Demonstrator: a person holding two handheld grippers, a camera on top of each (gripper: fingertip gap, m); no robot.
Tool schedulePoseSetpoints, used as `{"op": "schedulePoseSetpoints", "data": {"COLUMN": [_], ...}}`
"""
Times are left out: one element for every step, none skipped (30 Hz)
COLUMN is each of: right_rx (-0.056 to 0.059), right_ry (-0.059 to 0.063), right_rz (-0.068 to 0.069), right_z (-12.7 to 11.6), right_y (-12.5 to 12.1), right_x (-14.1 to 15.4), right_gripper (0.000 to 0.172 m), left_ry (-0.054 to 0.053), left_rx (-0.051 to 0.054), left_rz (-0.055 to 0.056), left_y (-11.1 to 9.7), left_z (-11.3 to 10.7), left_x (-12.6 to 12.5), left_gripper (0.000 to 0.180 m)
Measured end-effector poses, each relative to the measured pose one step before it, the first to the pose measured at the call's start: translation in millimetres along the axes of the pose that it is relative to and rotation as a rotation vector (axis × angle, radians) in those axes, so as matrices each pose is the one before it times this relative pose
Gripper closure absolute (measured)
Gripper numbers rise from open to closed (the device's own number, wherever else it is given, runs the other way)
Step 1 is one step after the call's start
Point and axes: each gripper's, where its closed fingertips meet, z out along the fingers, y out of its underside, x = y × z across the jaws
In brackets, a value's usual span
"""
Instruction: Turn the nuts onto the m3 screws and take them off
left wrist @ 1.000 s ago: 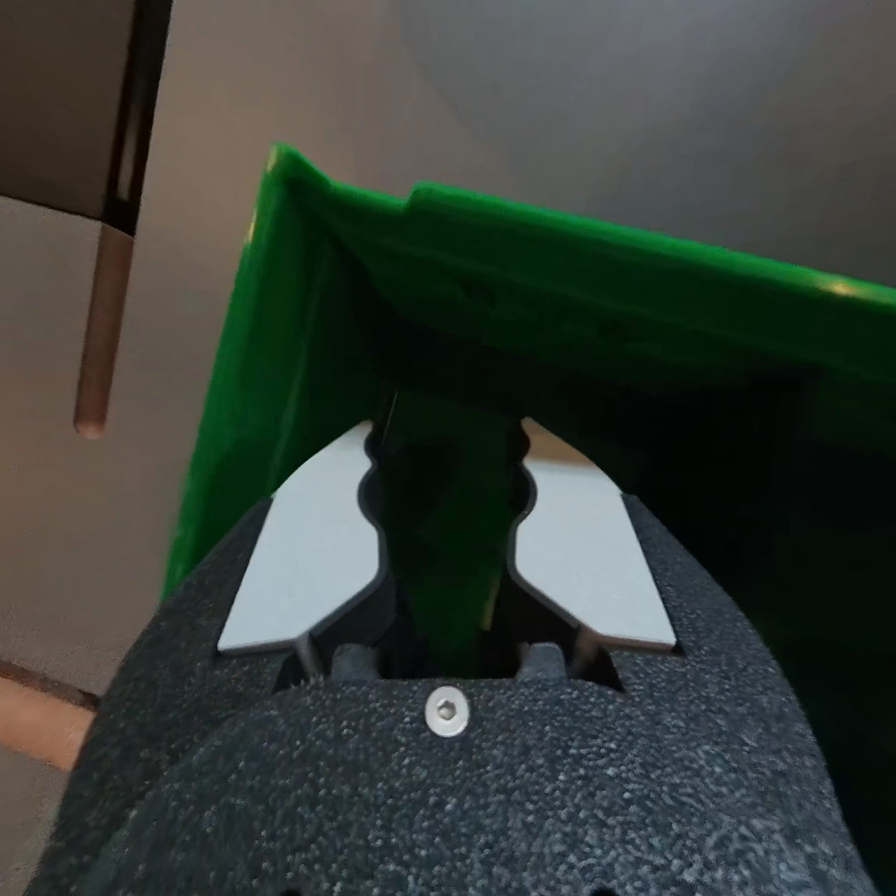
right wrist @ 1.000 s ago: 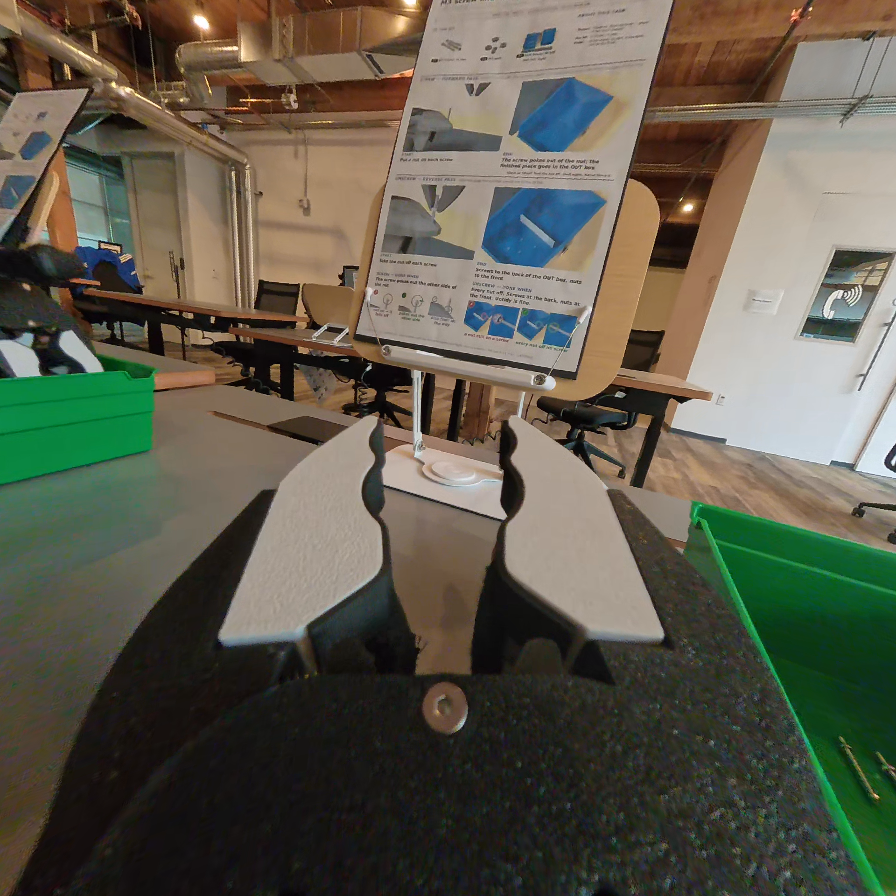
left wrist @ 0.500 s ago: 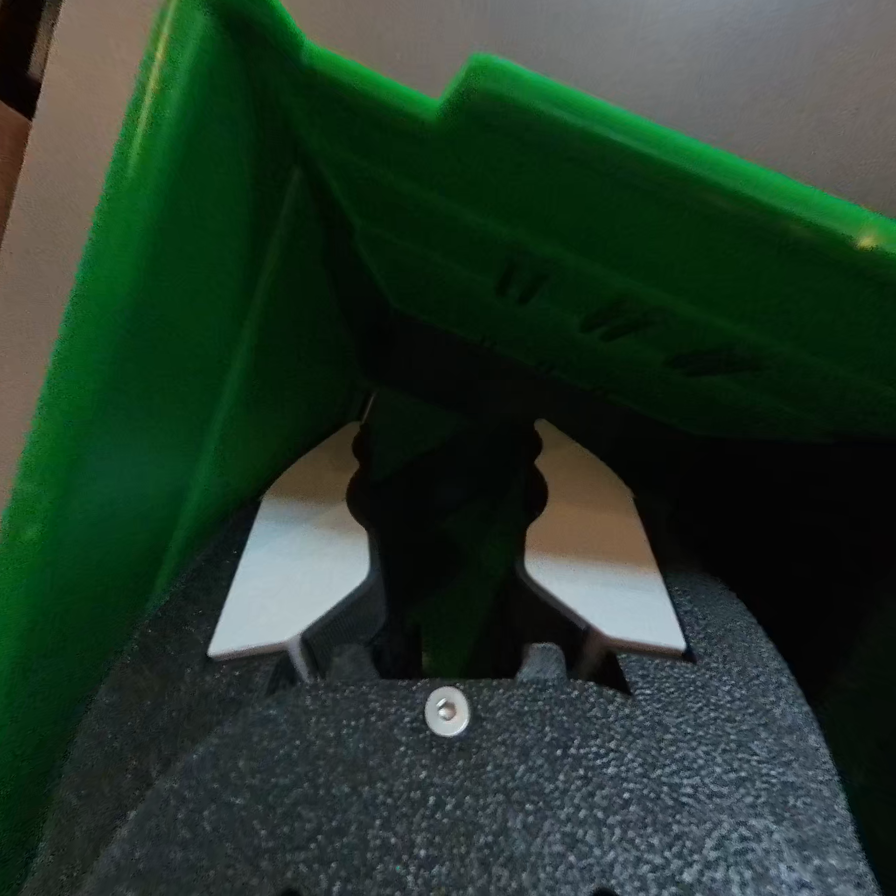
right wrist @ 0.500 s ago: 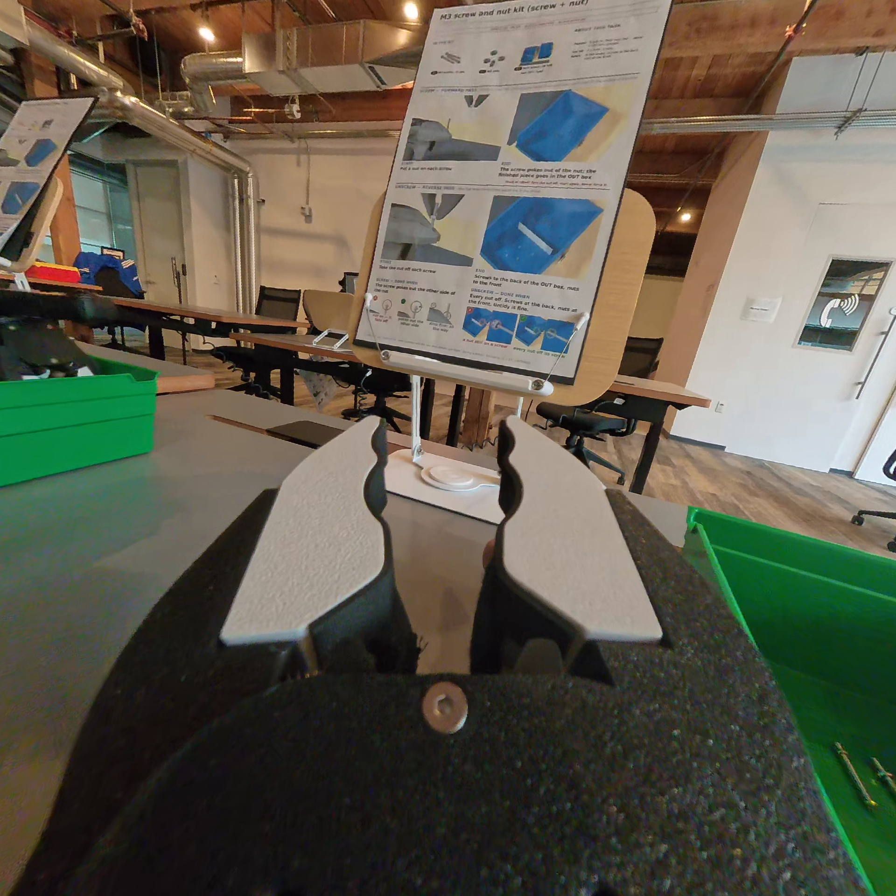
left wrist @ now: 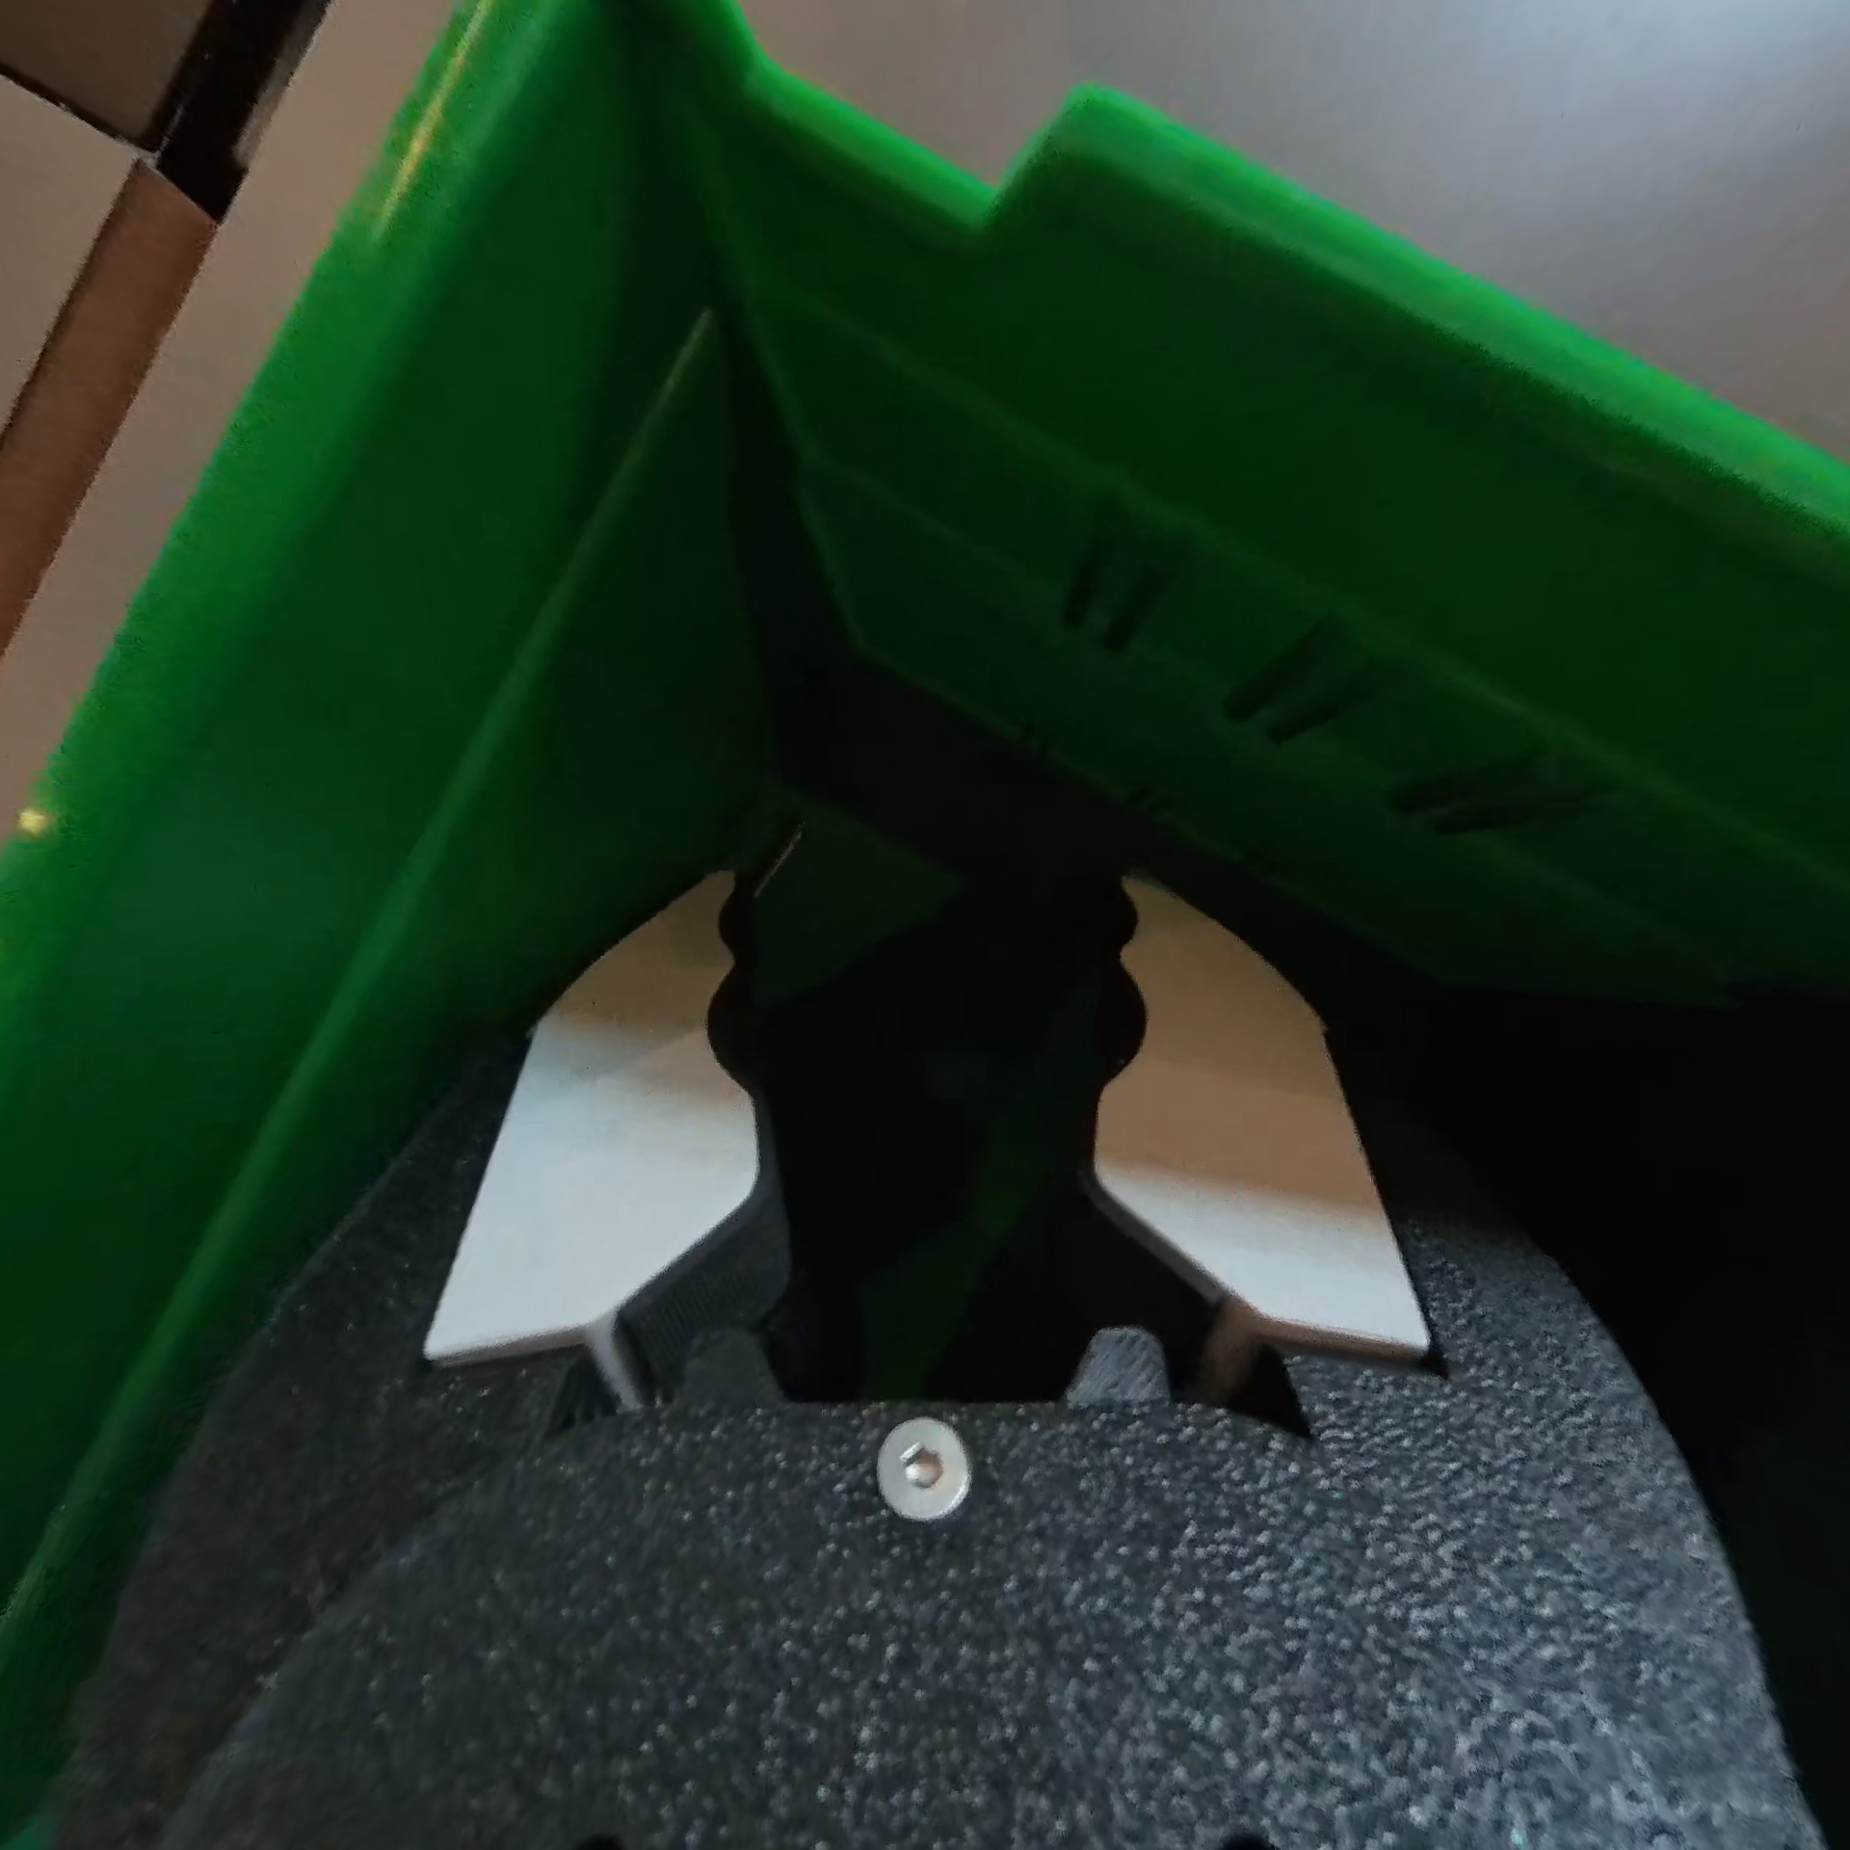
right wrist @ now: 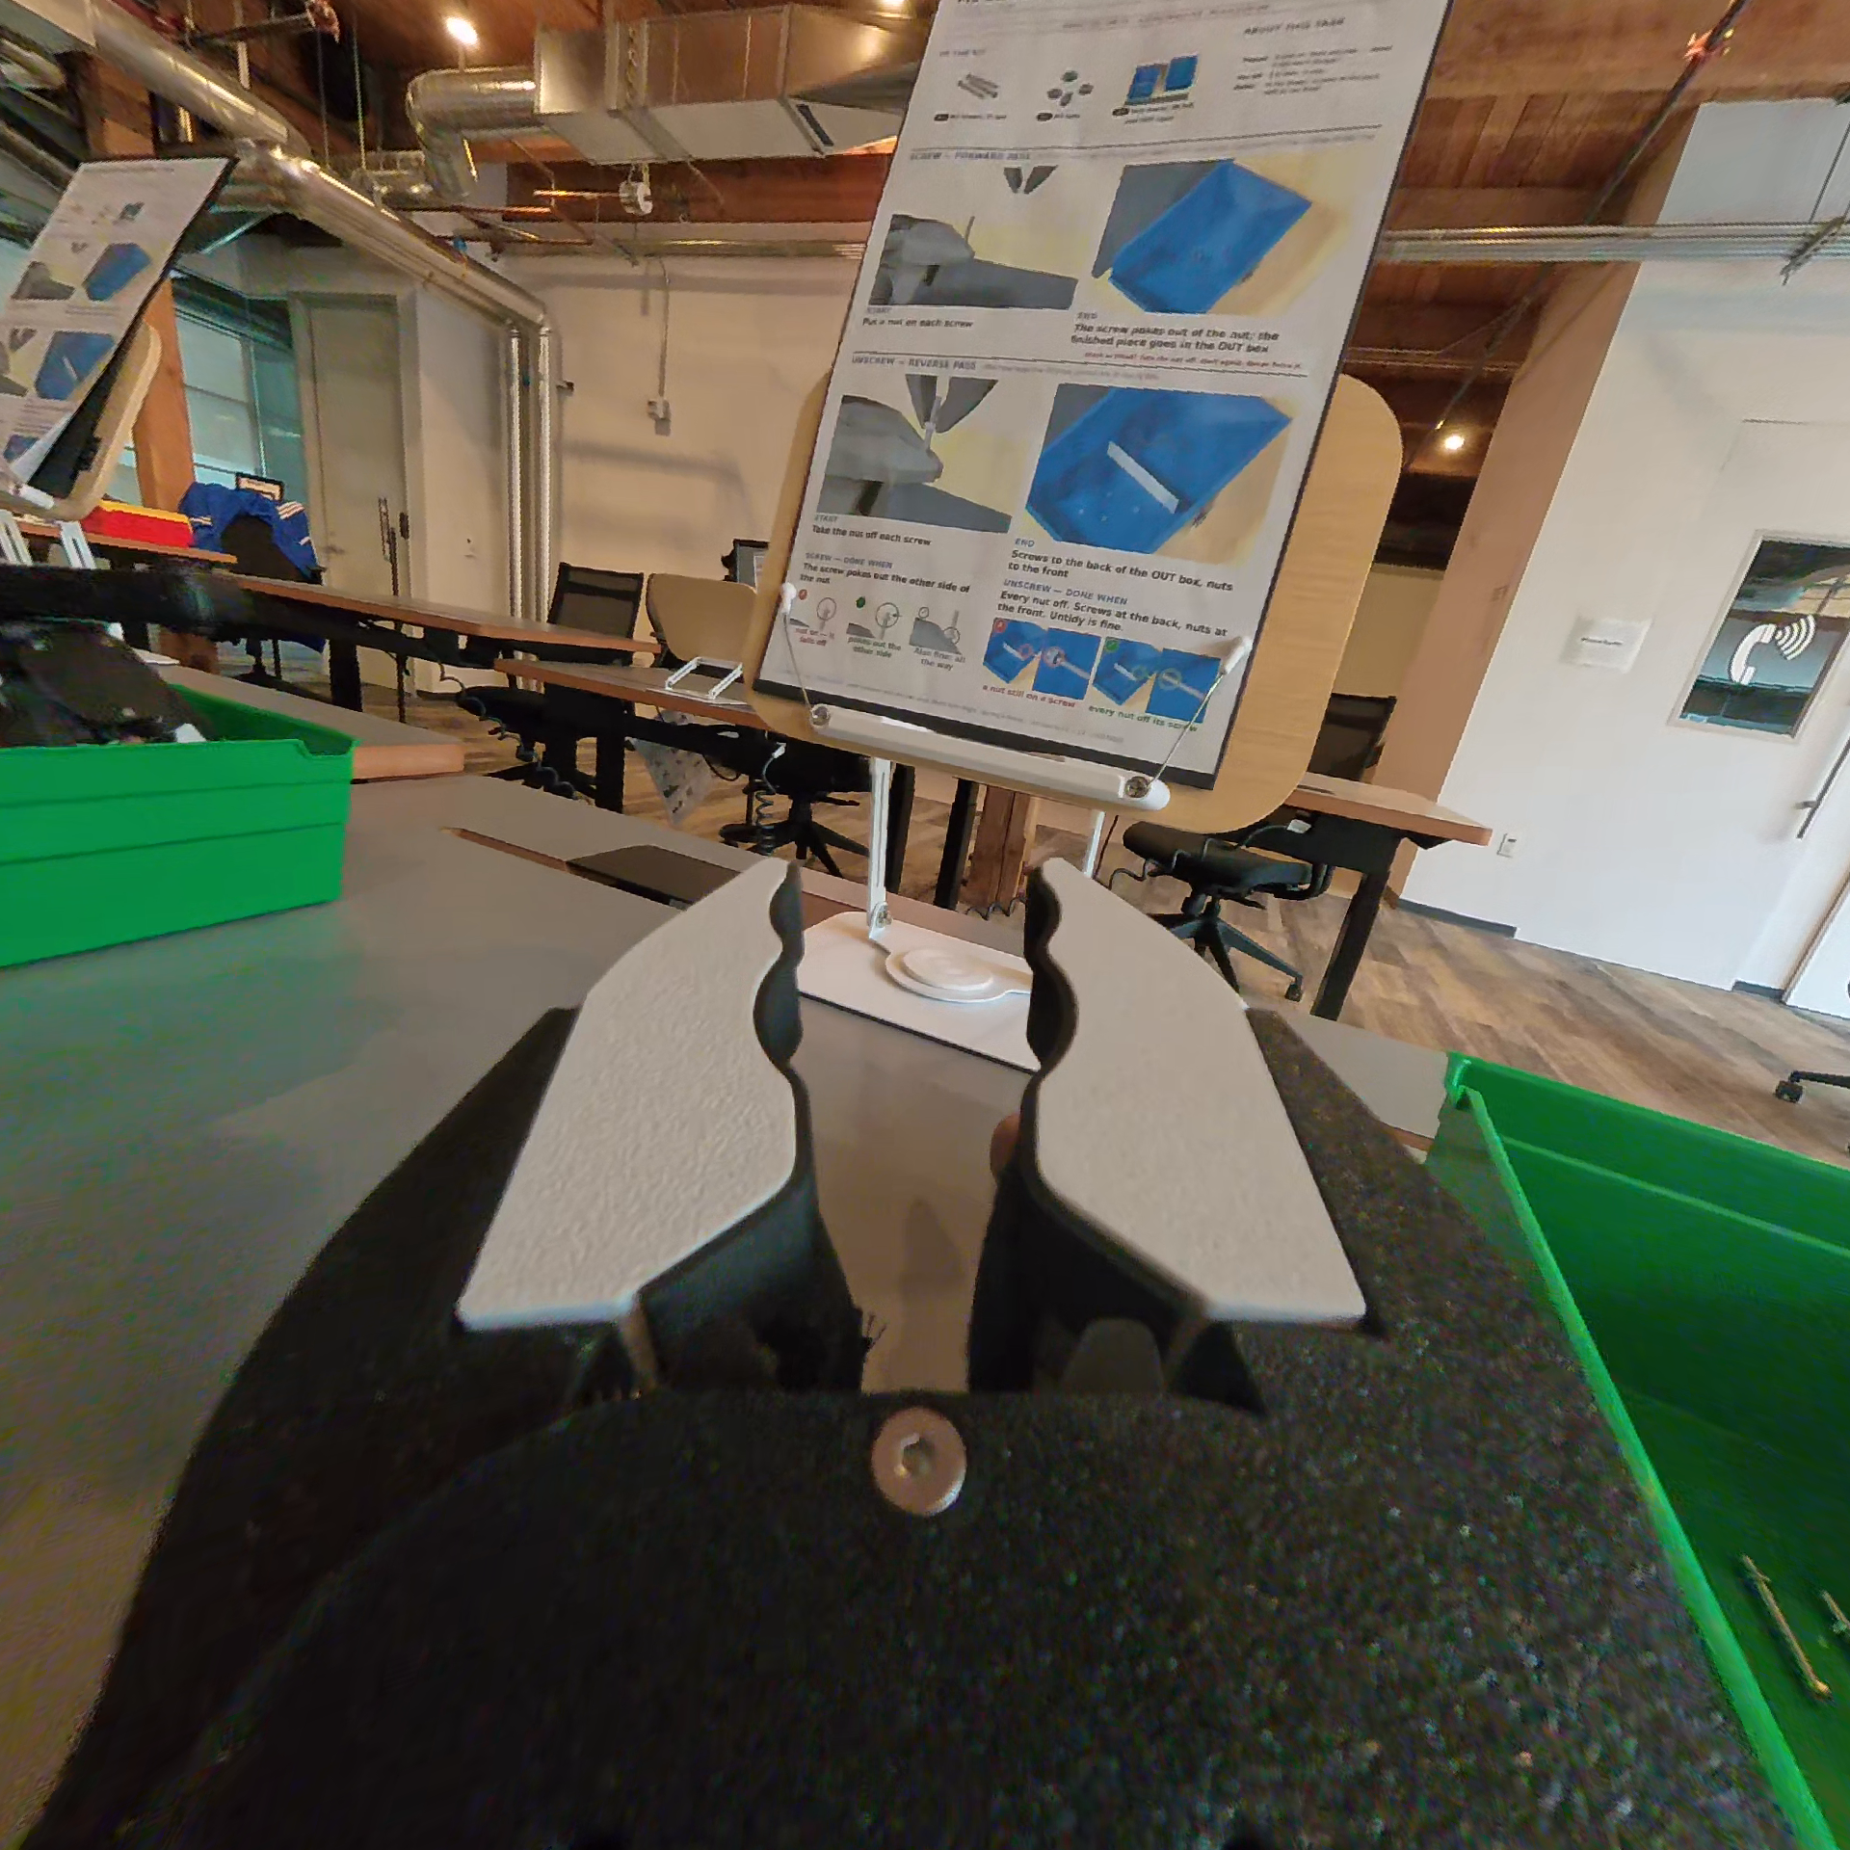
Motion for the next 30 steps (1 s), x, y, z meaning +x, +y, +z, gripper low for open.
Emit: {"op": "schedulePoseSetpoints", "data": {"right_rx": [0.0011, 0.0013, -0.001, -0.0032, -0.0024, 0.0012, 0.003, 0.0023, 0.0003, -0.0003, 0.0015, 0.0028, 0.0015, -0.0002, -0.0005, -0.0004, -0.0006, -0.0017, -0.0018, -0.0007, 0.0012, 0.0017, 0.0011, 0.0009, 0.0015, 0.0016, 0.0003, -0.0009, -0.0015, -0.0009], "right_ry": [-0.0038, -0.004, -0.0013, 0.0012, 0.0009, -0.0017, -0.0023, 0.0013, 0.0038, 0.0032, -0.0007, -0.0016, -0.0012, -0.0006, -0.0015, -0.0035, -0.0018, -0.0007, -0.0005, 0.0004, 0.0013, 0.0008, 0.0009, -0.0003, -0.0009, 0.0, 0.0003, 0.0, 0.0004, -0.001], "right_rz": [-0.0021, -0.0017, -0.0021, -0.0028, -0.0018, 0.0011, 0.0025, -0.0007, -0.0035, -0.0009, 0.0044, 0.0061, 0.0032, 0.0001, -0.0014, -0.0019, -0.0014, -0.0012, -0.0013, 0.0, 0.0014, 0.0014, 0.0015, 0.0022, 0.002, 0.0007, -0.0005, 0.0001, 0.0015, 0.0015], "right_z": [0.03, 0.02, 0.14, 0.11, 0.14, -0.01, -0.1, -0.18, -0.26, -0.18, -0.18, -0.21, -0.12, 0.02, 0.05, 0.15, 0.17, 0.12, 0.06, 0.02, -0.16, -0.13, -0.19, -0.14, -0.02, -0.1, -0.07, 0.0, -0.01, 0.1], "right_y": [-0.16, -0.26, 0.21, 0.56, 0.47, -0.19, -0.55, -0.51, -0.12, -0.05, -0.15, -0.35, -0.09, 0.16, 0.04, 0.13, 0.07, 0.35, 0.38, 0.21, -0.28, -0.35, -0.17, -0.02, -0.3, -0.26, -0.07, 0.15, 0.37, 0.27], "right_x": [-0.98, -0.83, -0.49, 0.14, 0.11, -0.32, -0.34, 0.14, 0.66, 0.77, 0.24, 0.07, -0.04, 0.02, -0.39, -0.7, -0.49, -0.26, -0.04, 0.06, 0.32, 0.25, 0.25, 0.05, -0.08, -0.01, 0.06, 0.12, 0.17, -0.21], "right_gripper": [0.13, 0.13, 0.13, 0.13, 0.13, 0.13, 0.13, 0.13, 0.13, 0.13, 0.13, 0.13, 0.13, 0.13, 0.13, 0.13, 0.13, 0.13, 0.13, 0.13, 0.13, 0.131, 0.131, 0.13, 0.13, 0.131, 0.131, 0.131, 0.131, 0.131], "left_ry": [-0.0044, -0.0009, 0.0023, -0.003, -0.0015, 0.0028, 0.0038, 0.0047, 0.007, 0.0068, 0.0068, 0.0066, 0.0009, -0.0077, -0.0169, -0.0196, -0.0065, 0.0119, 0.02, 0.0173, 0.0194, 0.02, 0.0153, 0.0166, 0.0202, 0.0136, 0.0071, 0.0128, 0.0183, 0.0123], "left_rx": [0.0073, 0.0047, 0.001, -0.0021, -0.0051, -0.0048, -0.0069, -0.0096, -0.0128, -0.0136, -0.0116, -0.0081, -0.0041, -0.0029, -0.0084, -0.0139, -0.0094, -0.0037, -0.0021, -0.0032, -0.0046, -0.008, -0.0122, -0.0128, -0.0115, -0.0135, -0.0188, -0.0249, -0.0274, -0.0238], "left_rz": [-0.019, -0.0144, -0.0056, 0.0052, 0.0112, 0.0078, 0.0051, 0.0076, 0.0121, 0.0132, 0.0118, 0.0142, 0.0198, 0.0264, 0.0259, 0.0195, 0.0091, -0.0019, -0.0054, 0.0011, 0.0083, 0.0107, 0.0115, 0.0103, 0.0087, 0.0096, 0.018, 0.0237, 0.0184, 0.0132], "left_y": [-1.03, -0.46, 0.11, 0.27, 0.46, 0.18, -0.04, 0.16, 0.28, 0.1, -0.3, -0.62, -0.99, -0.77, 0.18, 1.09, 0.75, 0.13, -0.02, 0.3, 0.7, 1.02, 1.38, 1.37, 1.24, 1.28, 1.85, 2.83, 3.26, 2.74], "left_z": [0.39, 0.51, 0.28, -0.05, -0.04, -0.09, 0.05, -0.19, -0.63, -0.78, -0.7, -0.77, -0.7, -0.76, -0.32, 0.22, 0.78, 1.03, 0.66, 0.19, 0.04, -0.18, -0.06, -0.17, -0.32, -0.37, -1.04, -1.68, -2.43, -2.56], "left_x": [-0.76, -0.2, 0.44, 0.04, 0.16, 0.37, 0.39, 0.59, 0.93, 0.88, 0.98, 1.19, 0.47, -0.76, -2.29, -3.2, -1.7, 0.58, 1.66, 1.54, 2.08, 2.3, 1.61, 1.65, 1.88, 0.79, -0.08, 1.19, 2.35, 1.66], "left_gripper": [0.114, 0.113, 0.11, 0.11, 0.11, 0.111, 0.112, 0.112, 0.115, 0.118, 0.12, 0.123, 0.124, 0.126, 0.128, 0.129, 0.13, 0.133, 0.136, 0.139, 0.143, 0.148, 0.152, 0.153, 0.157, 0.158, 0.157, 0.154, 0.151, 0.149]}}
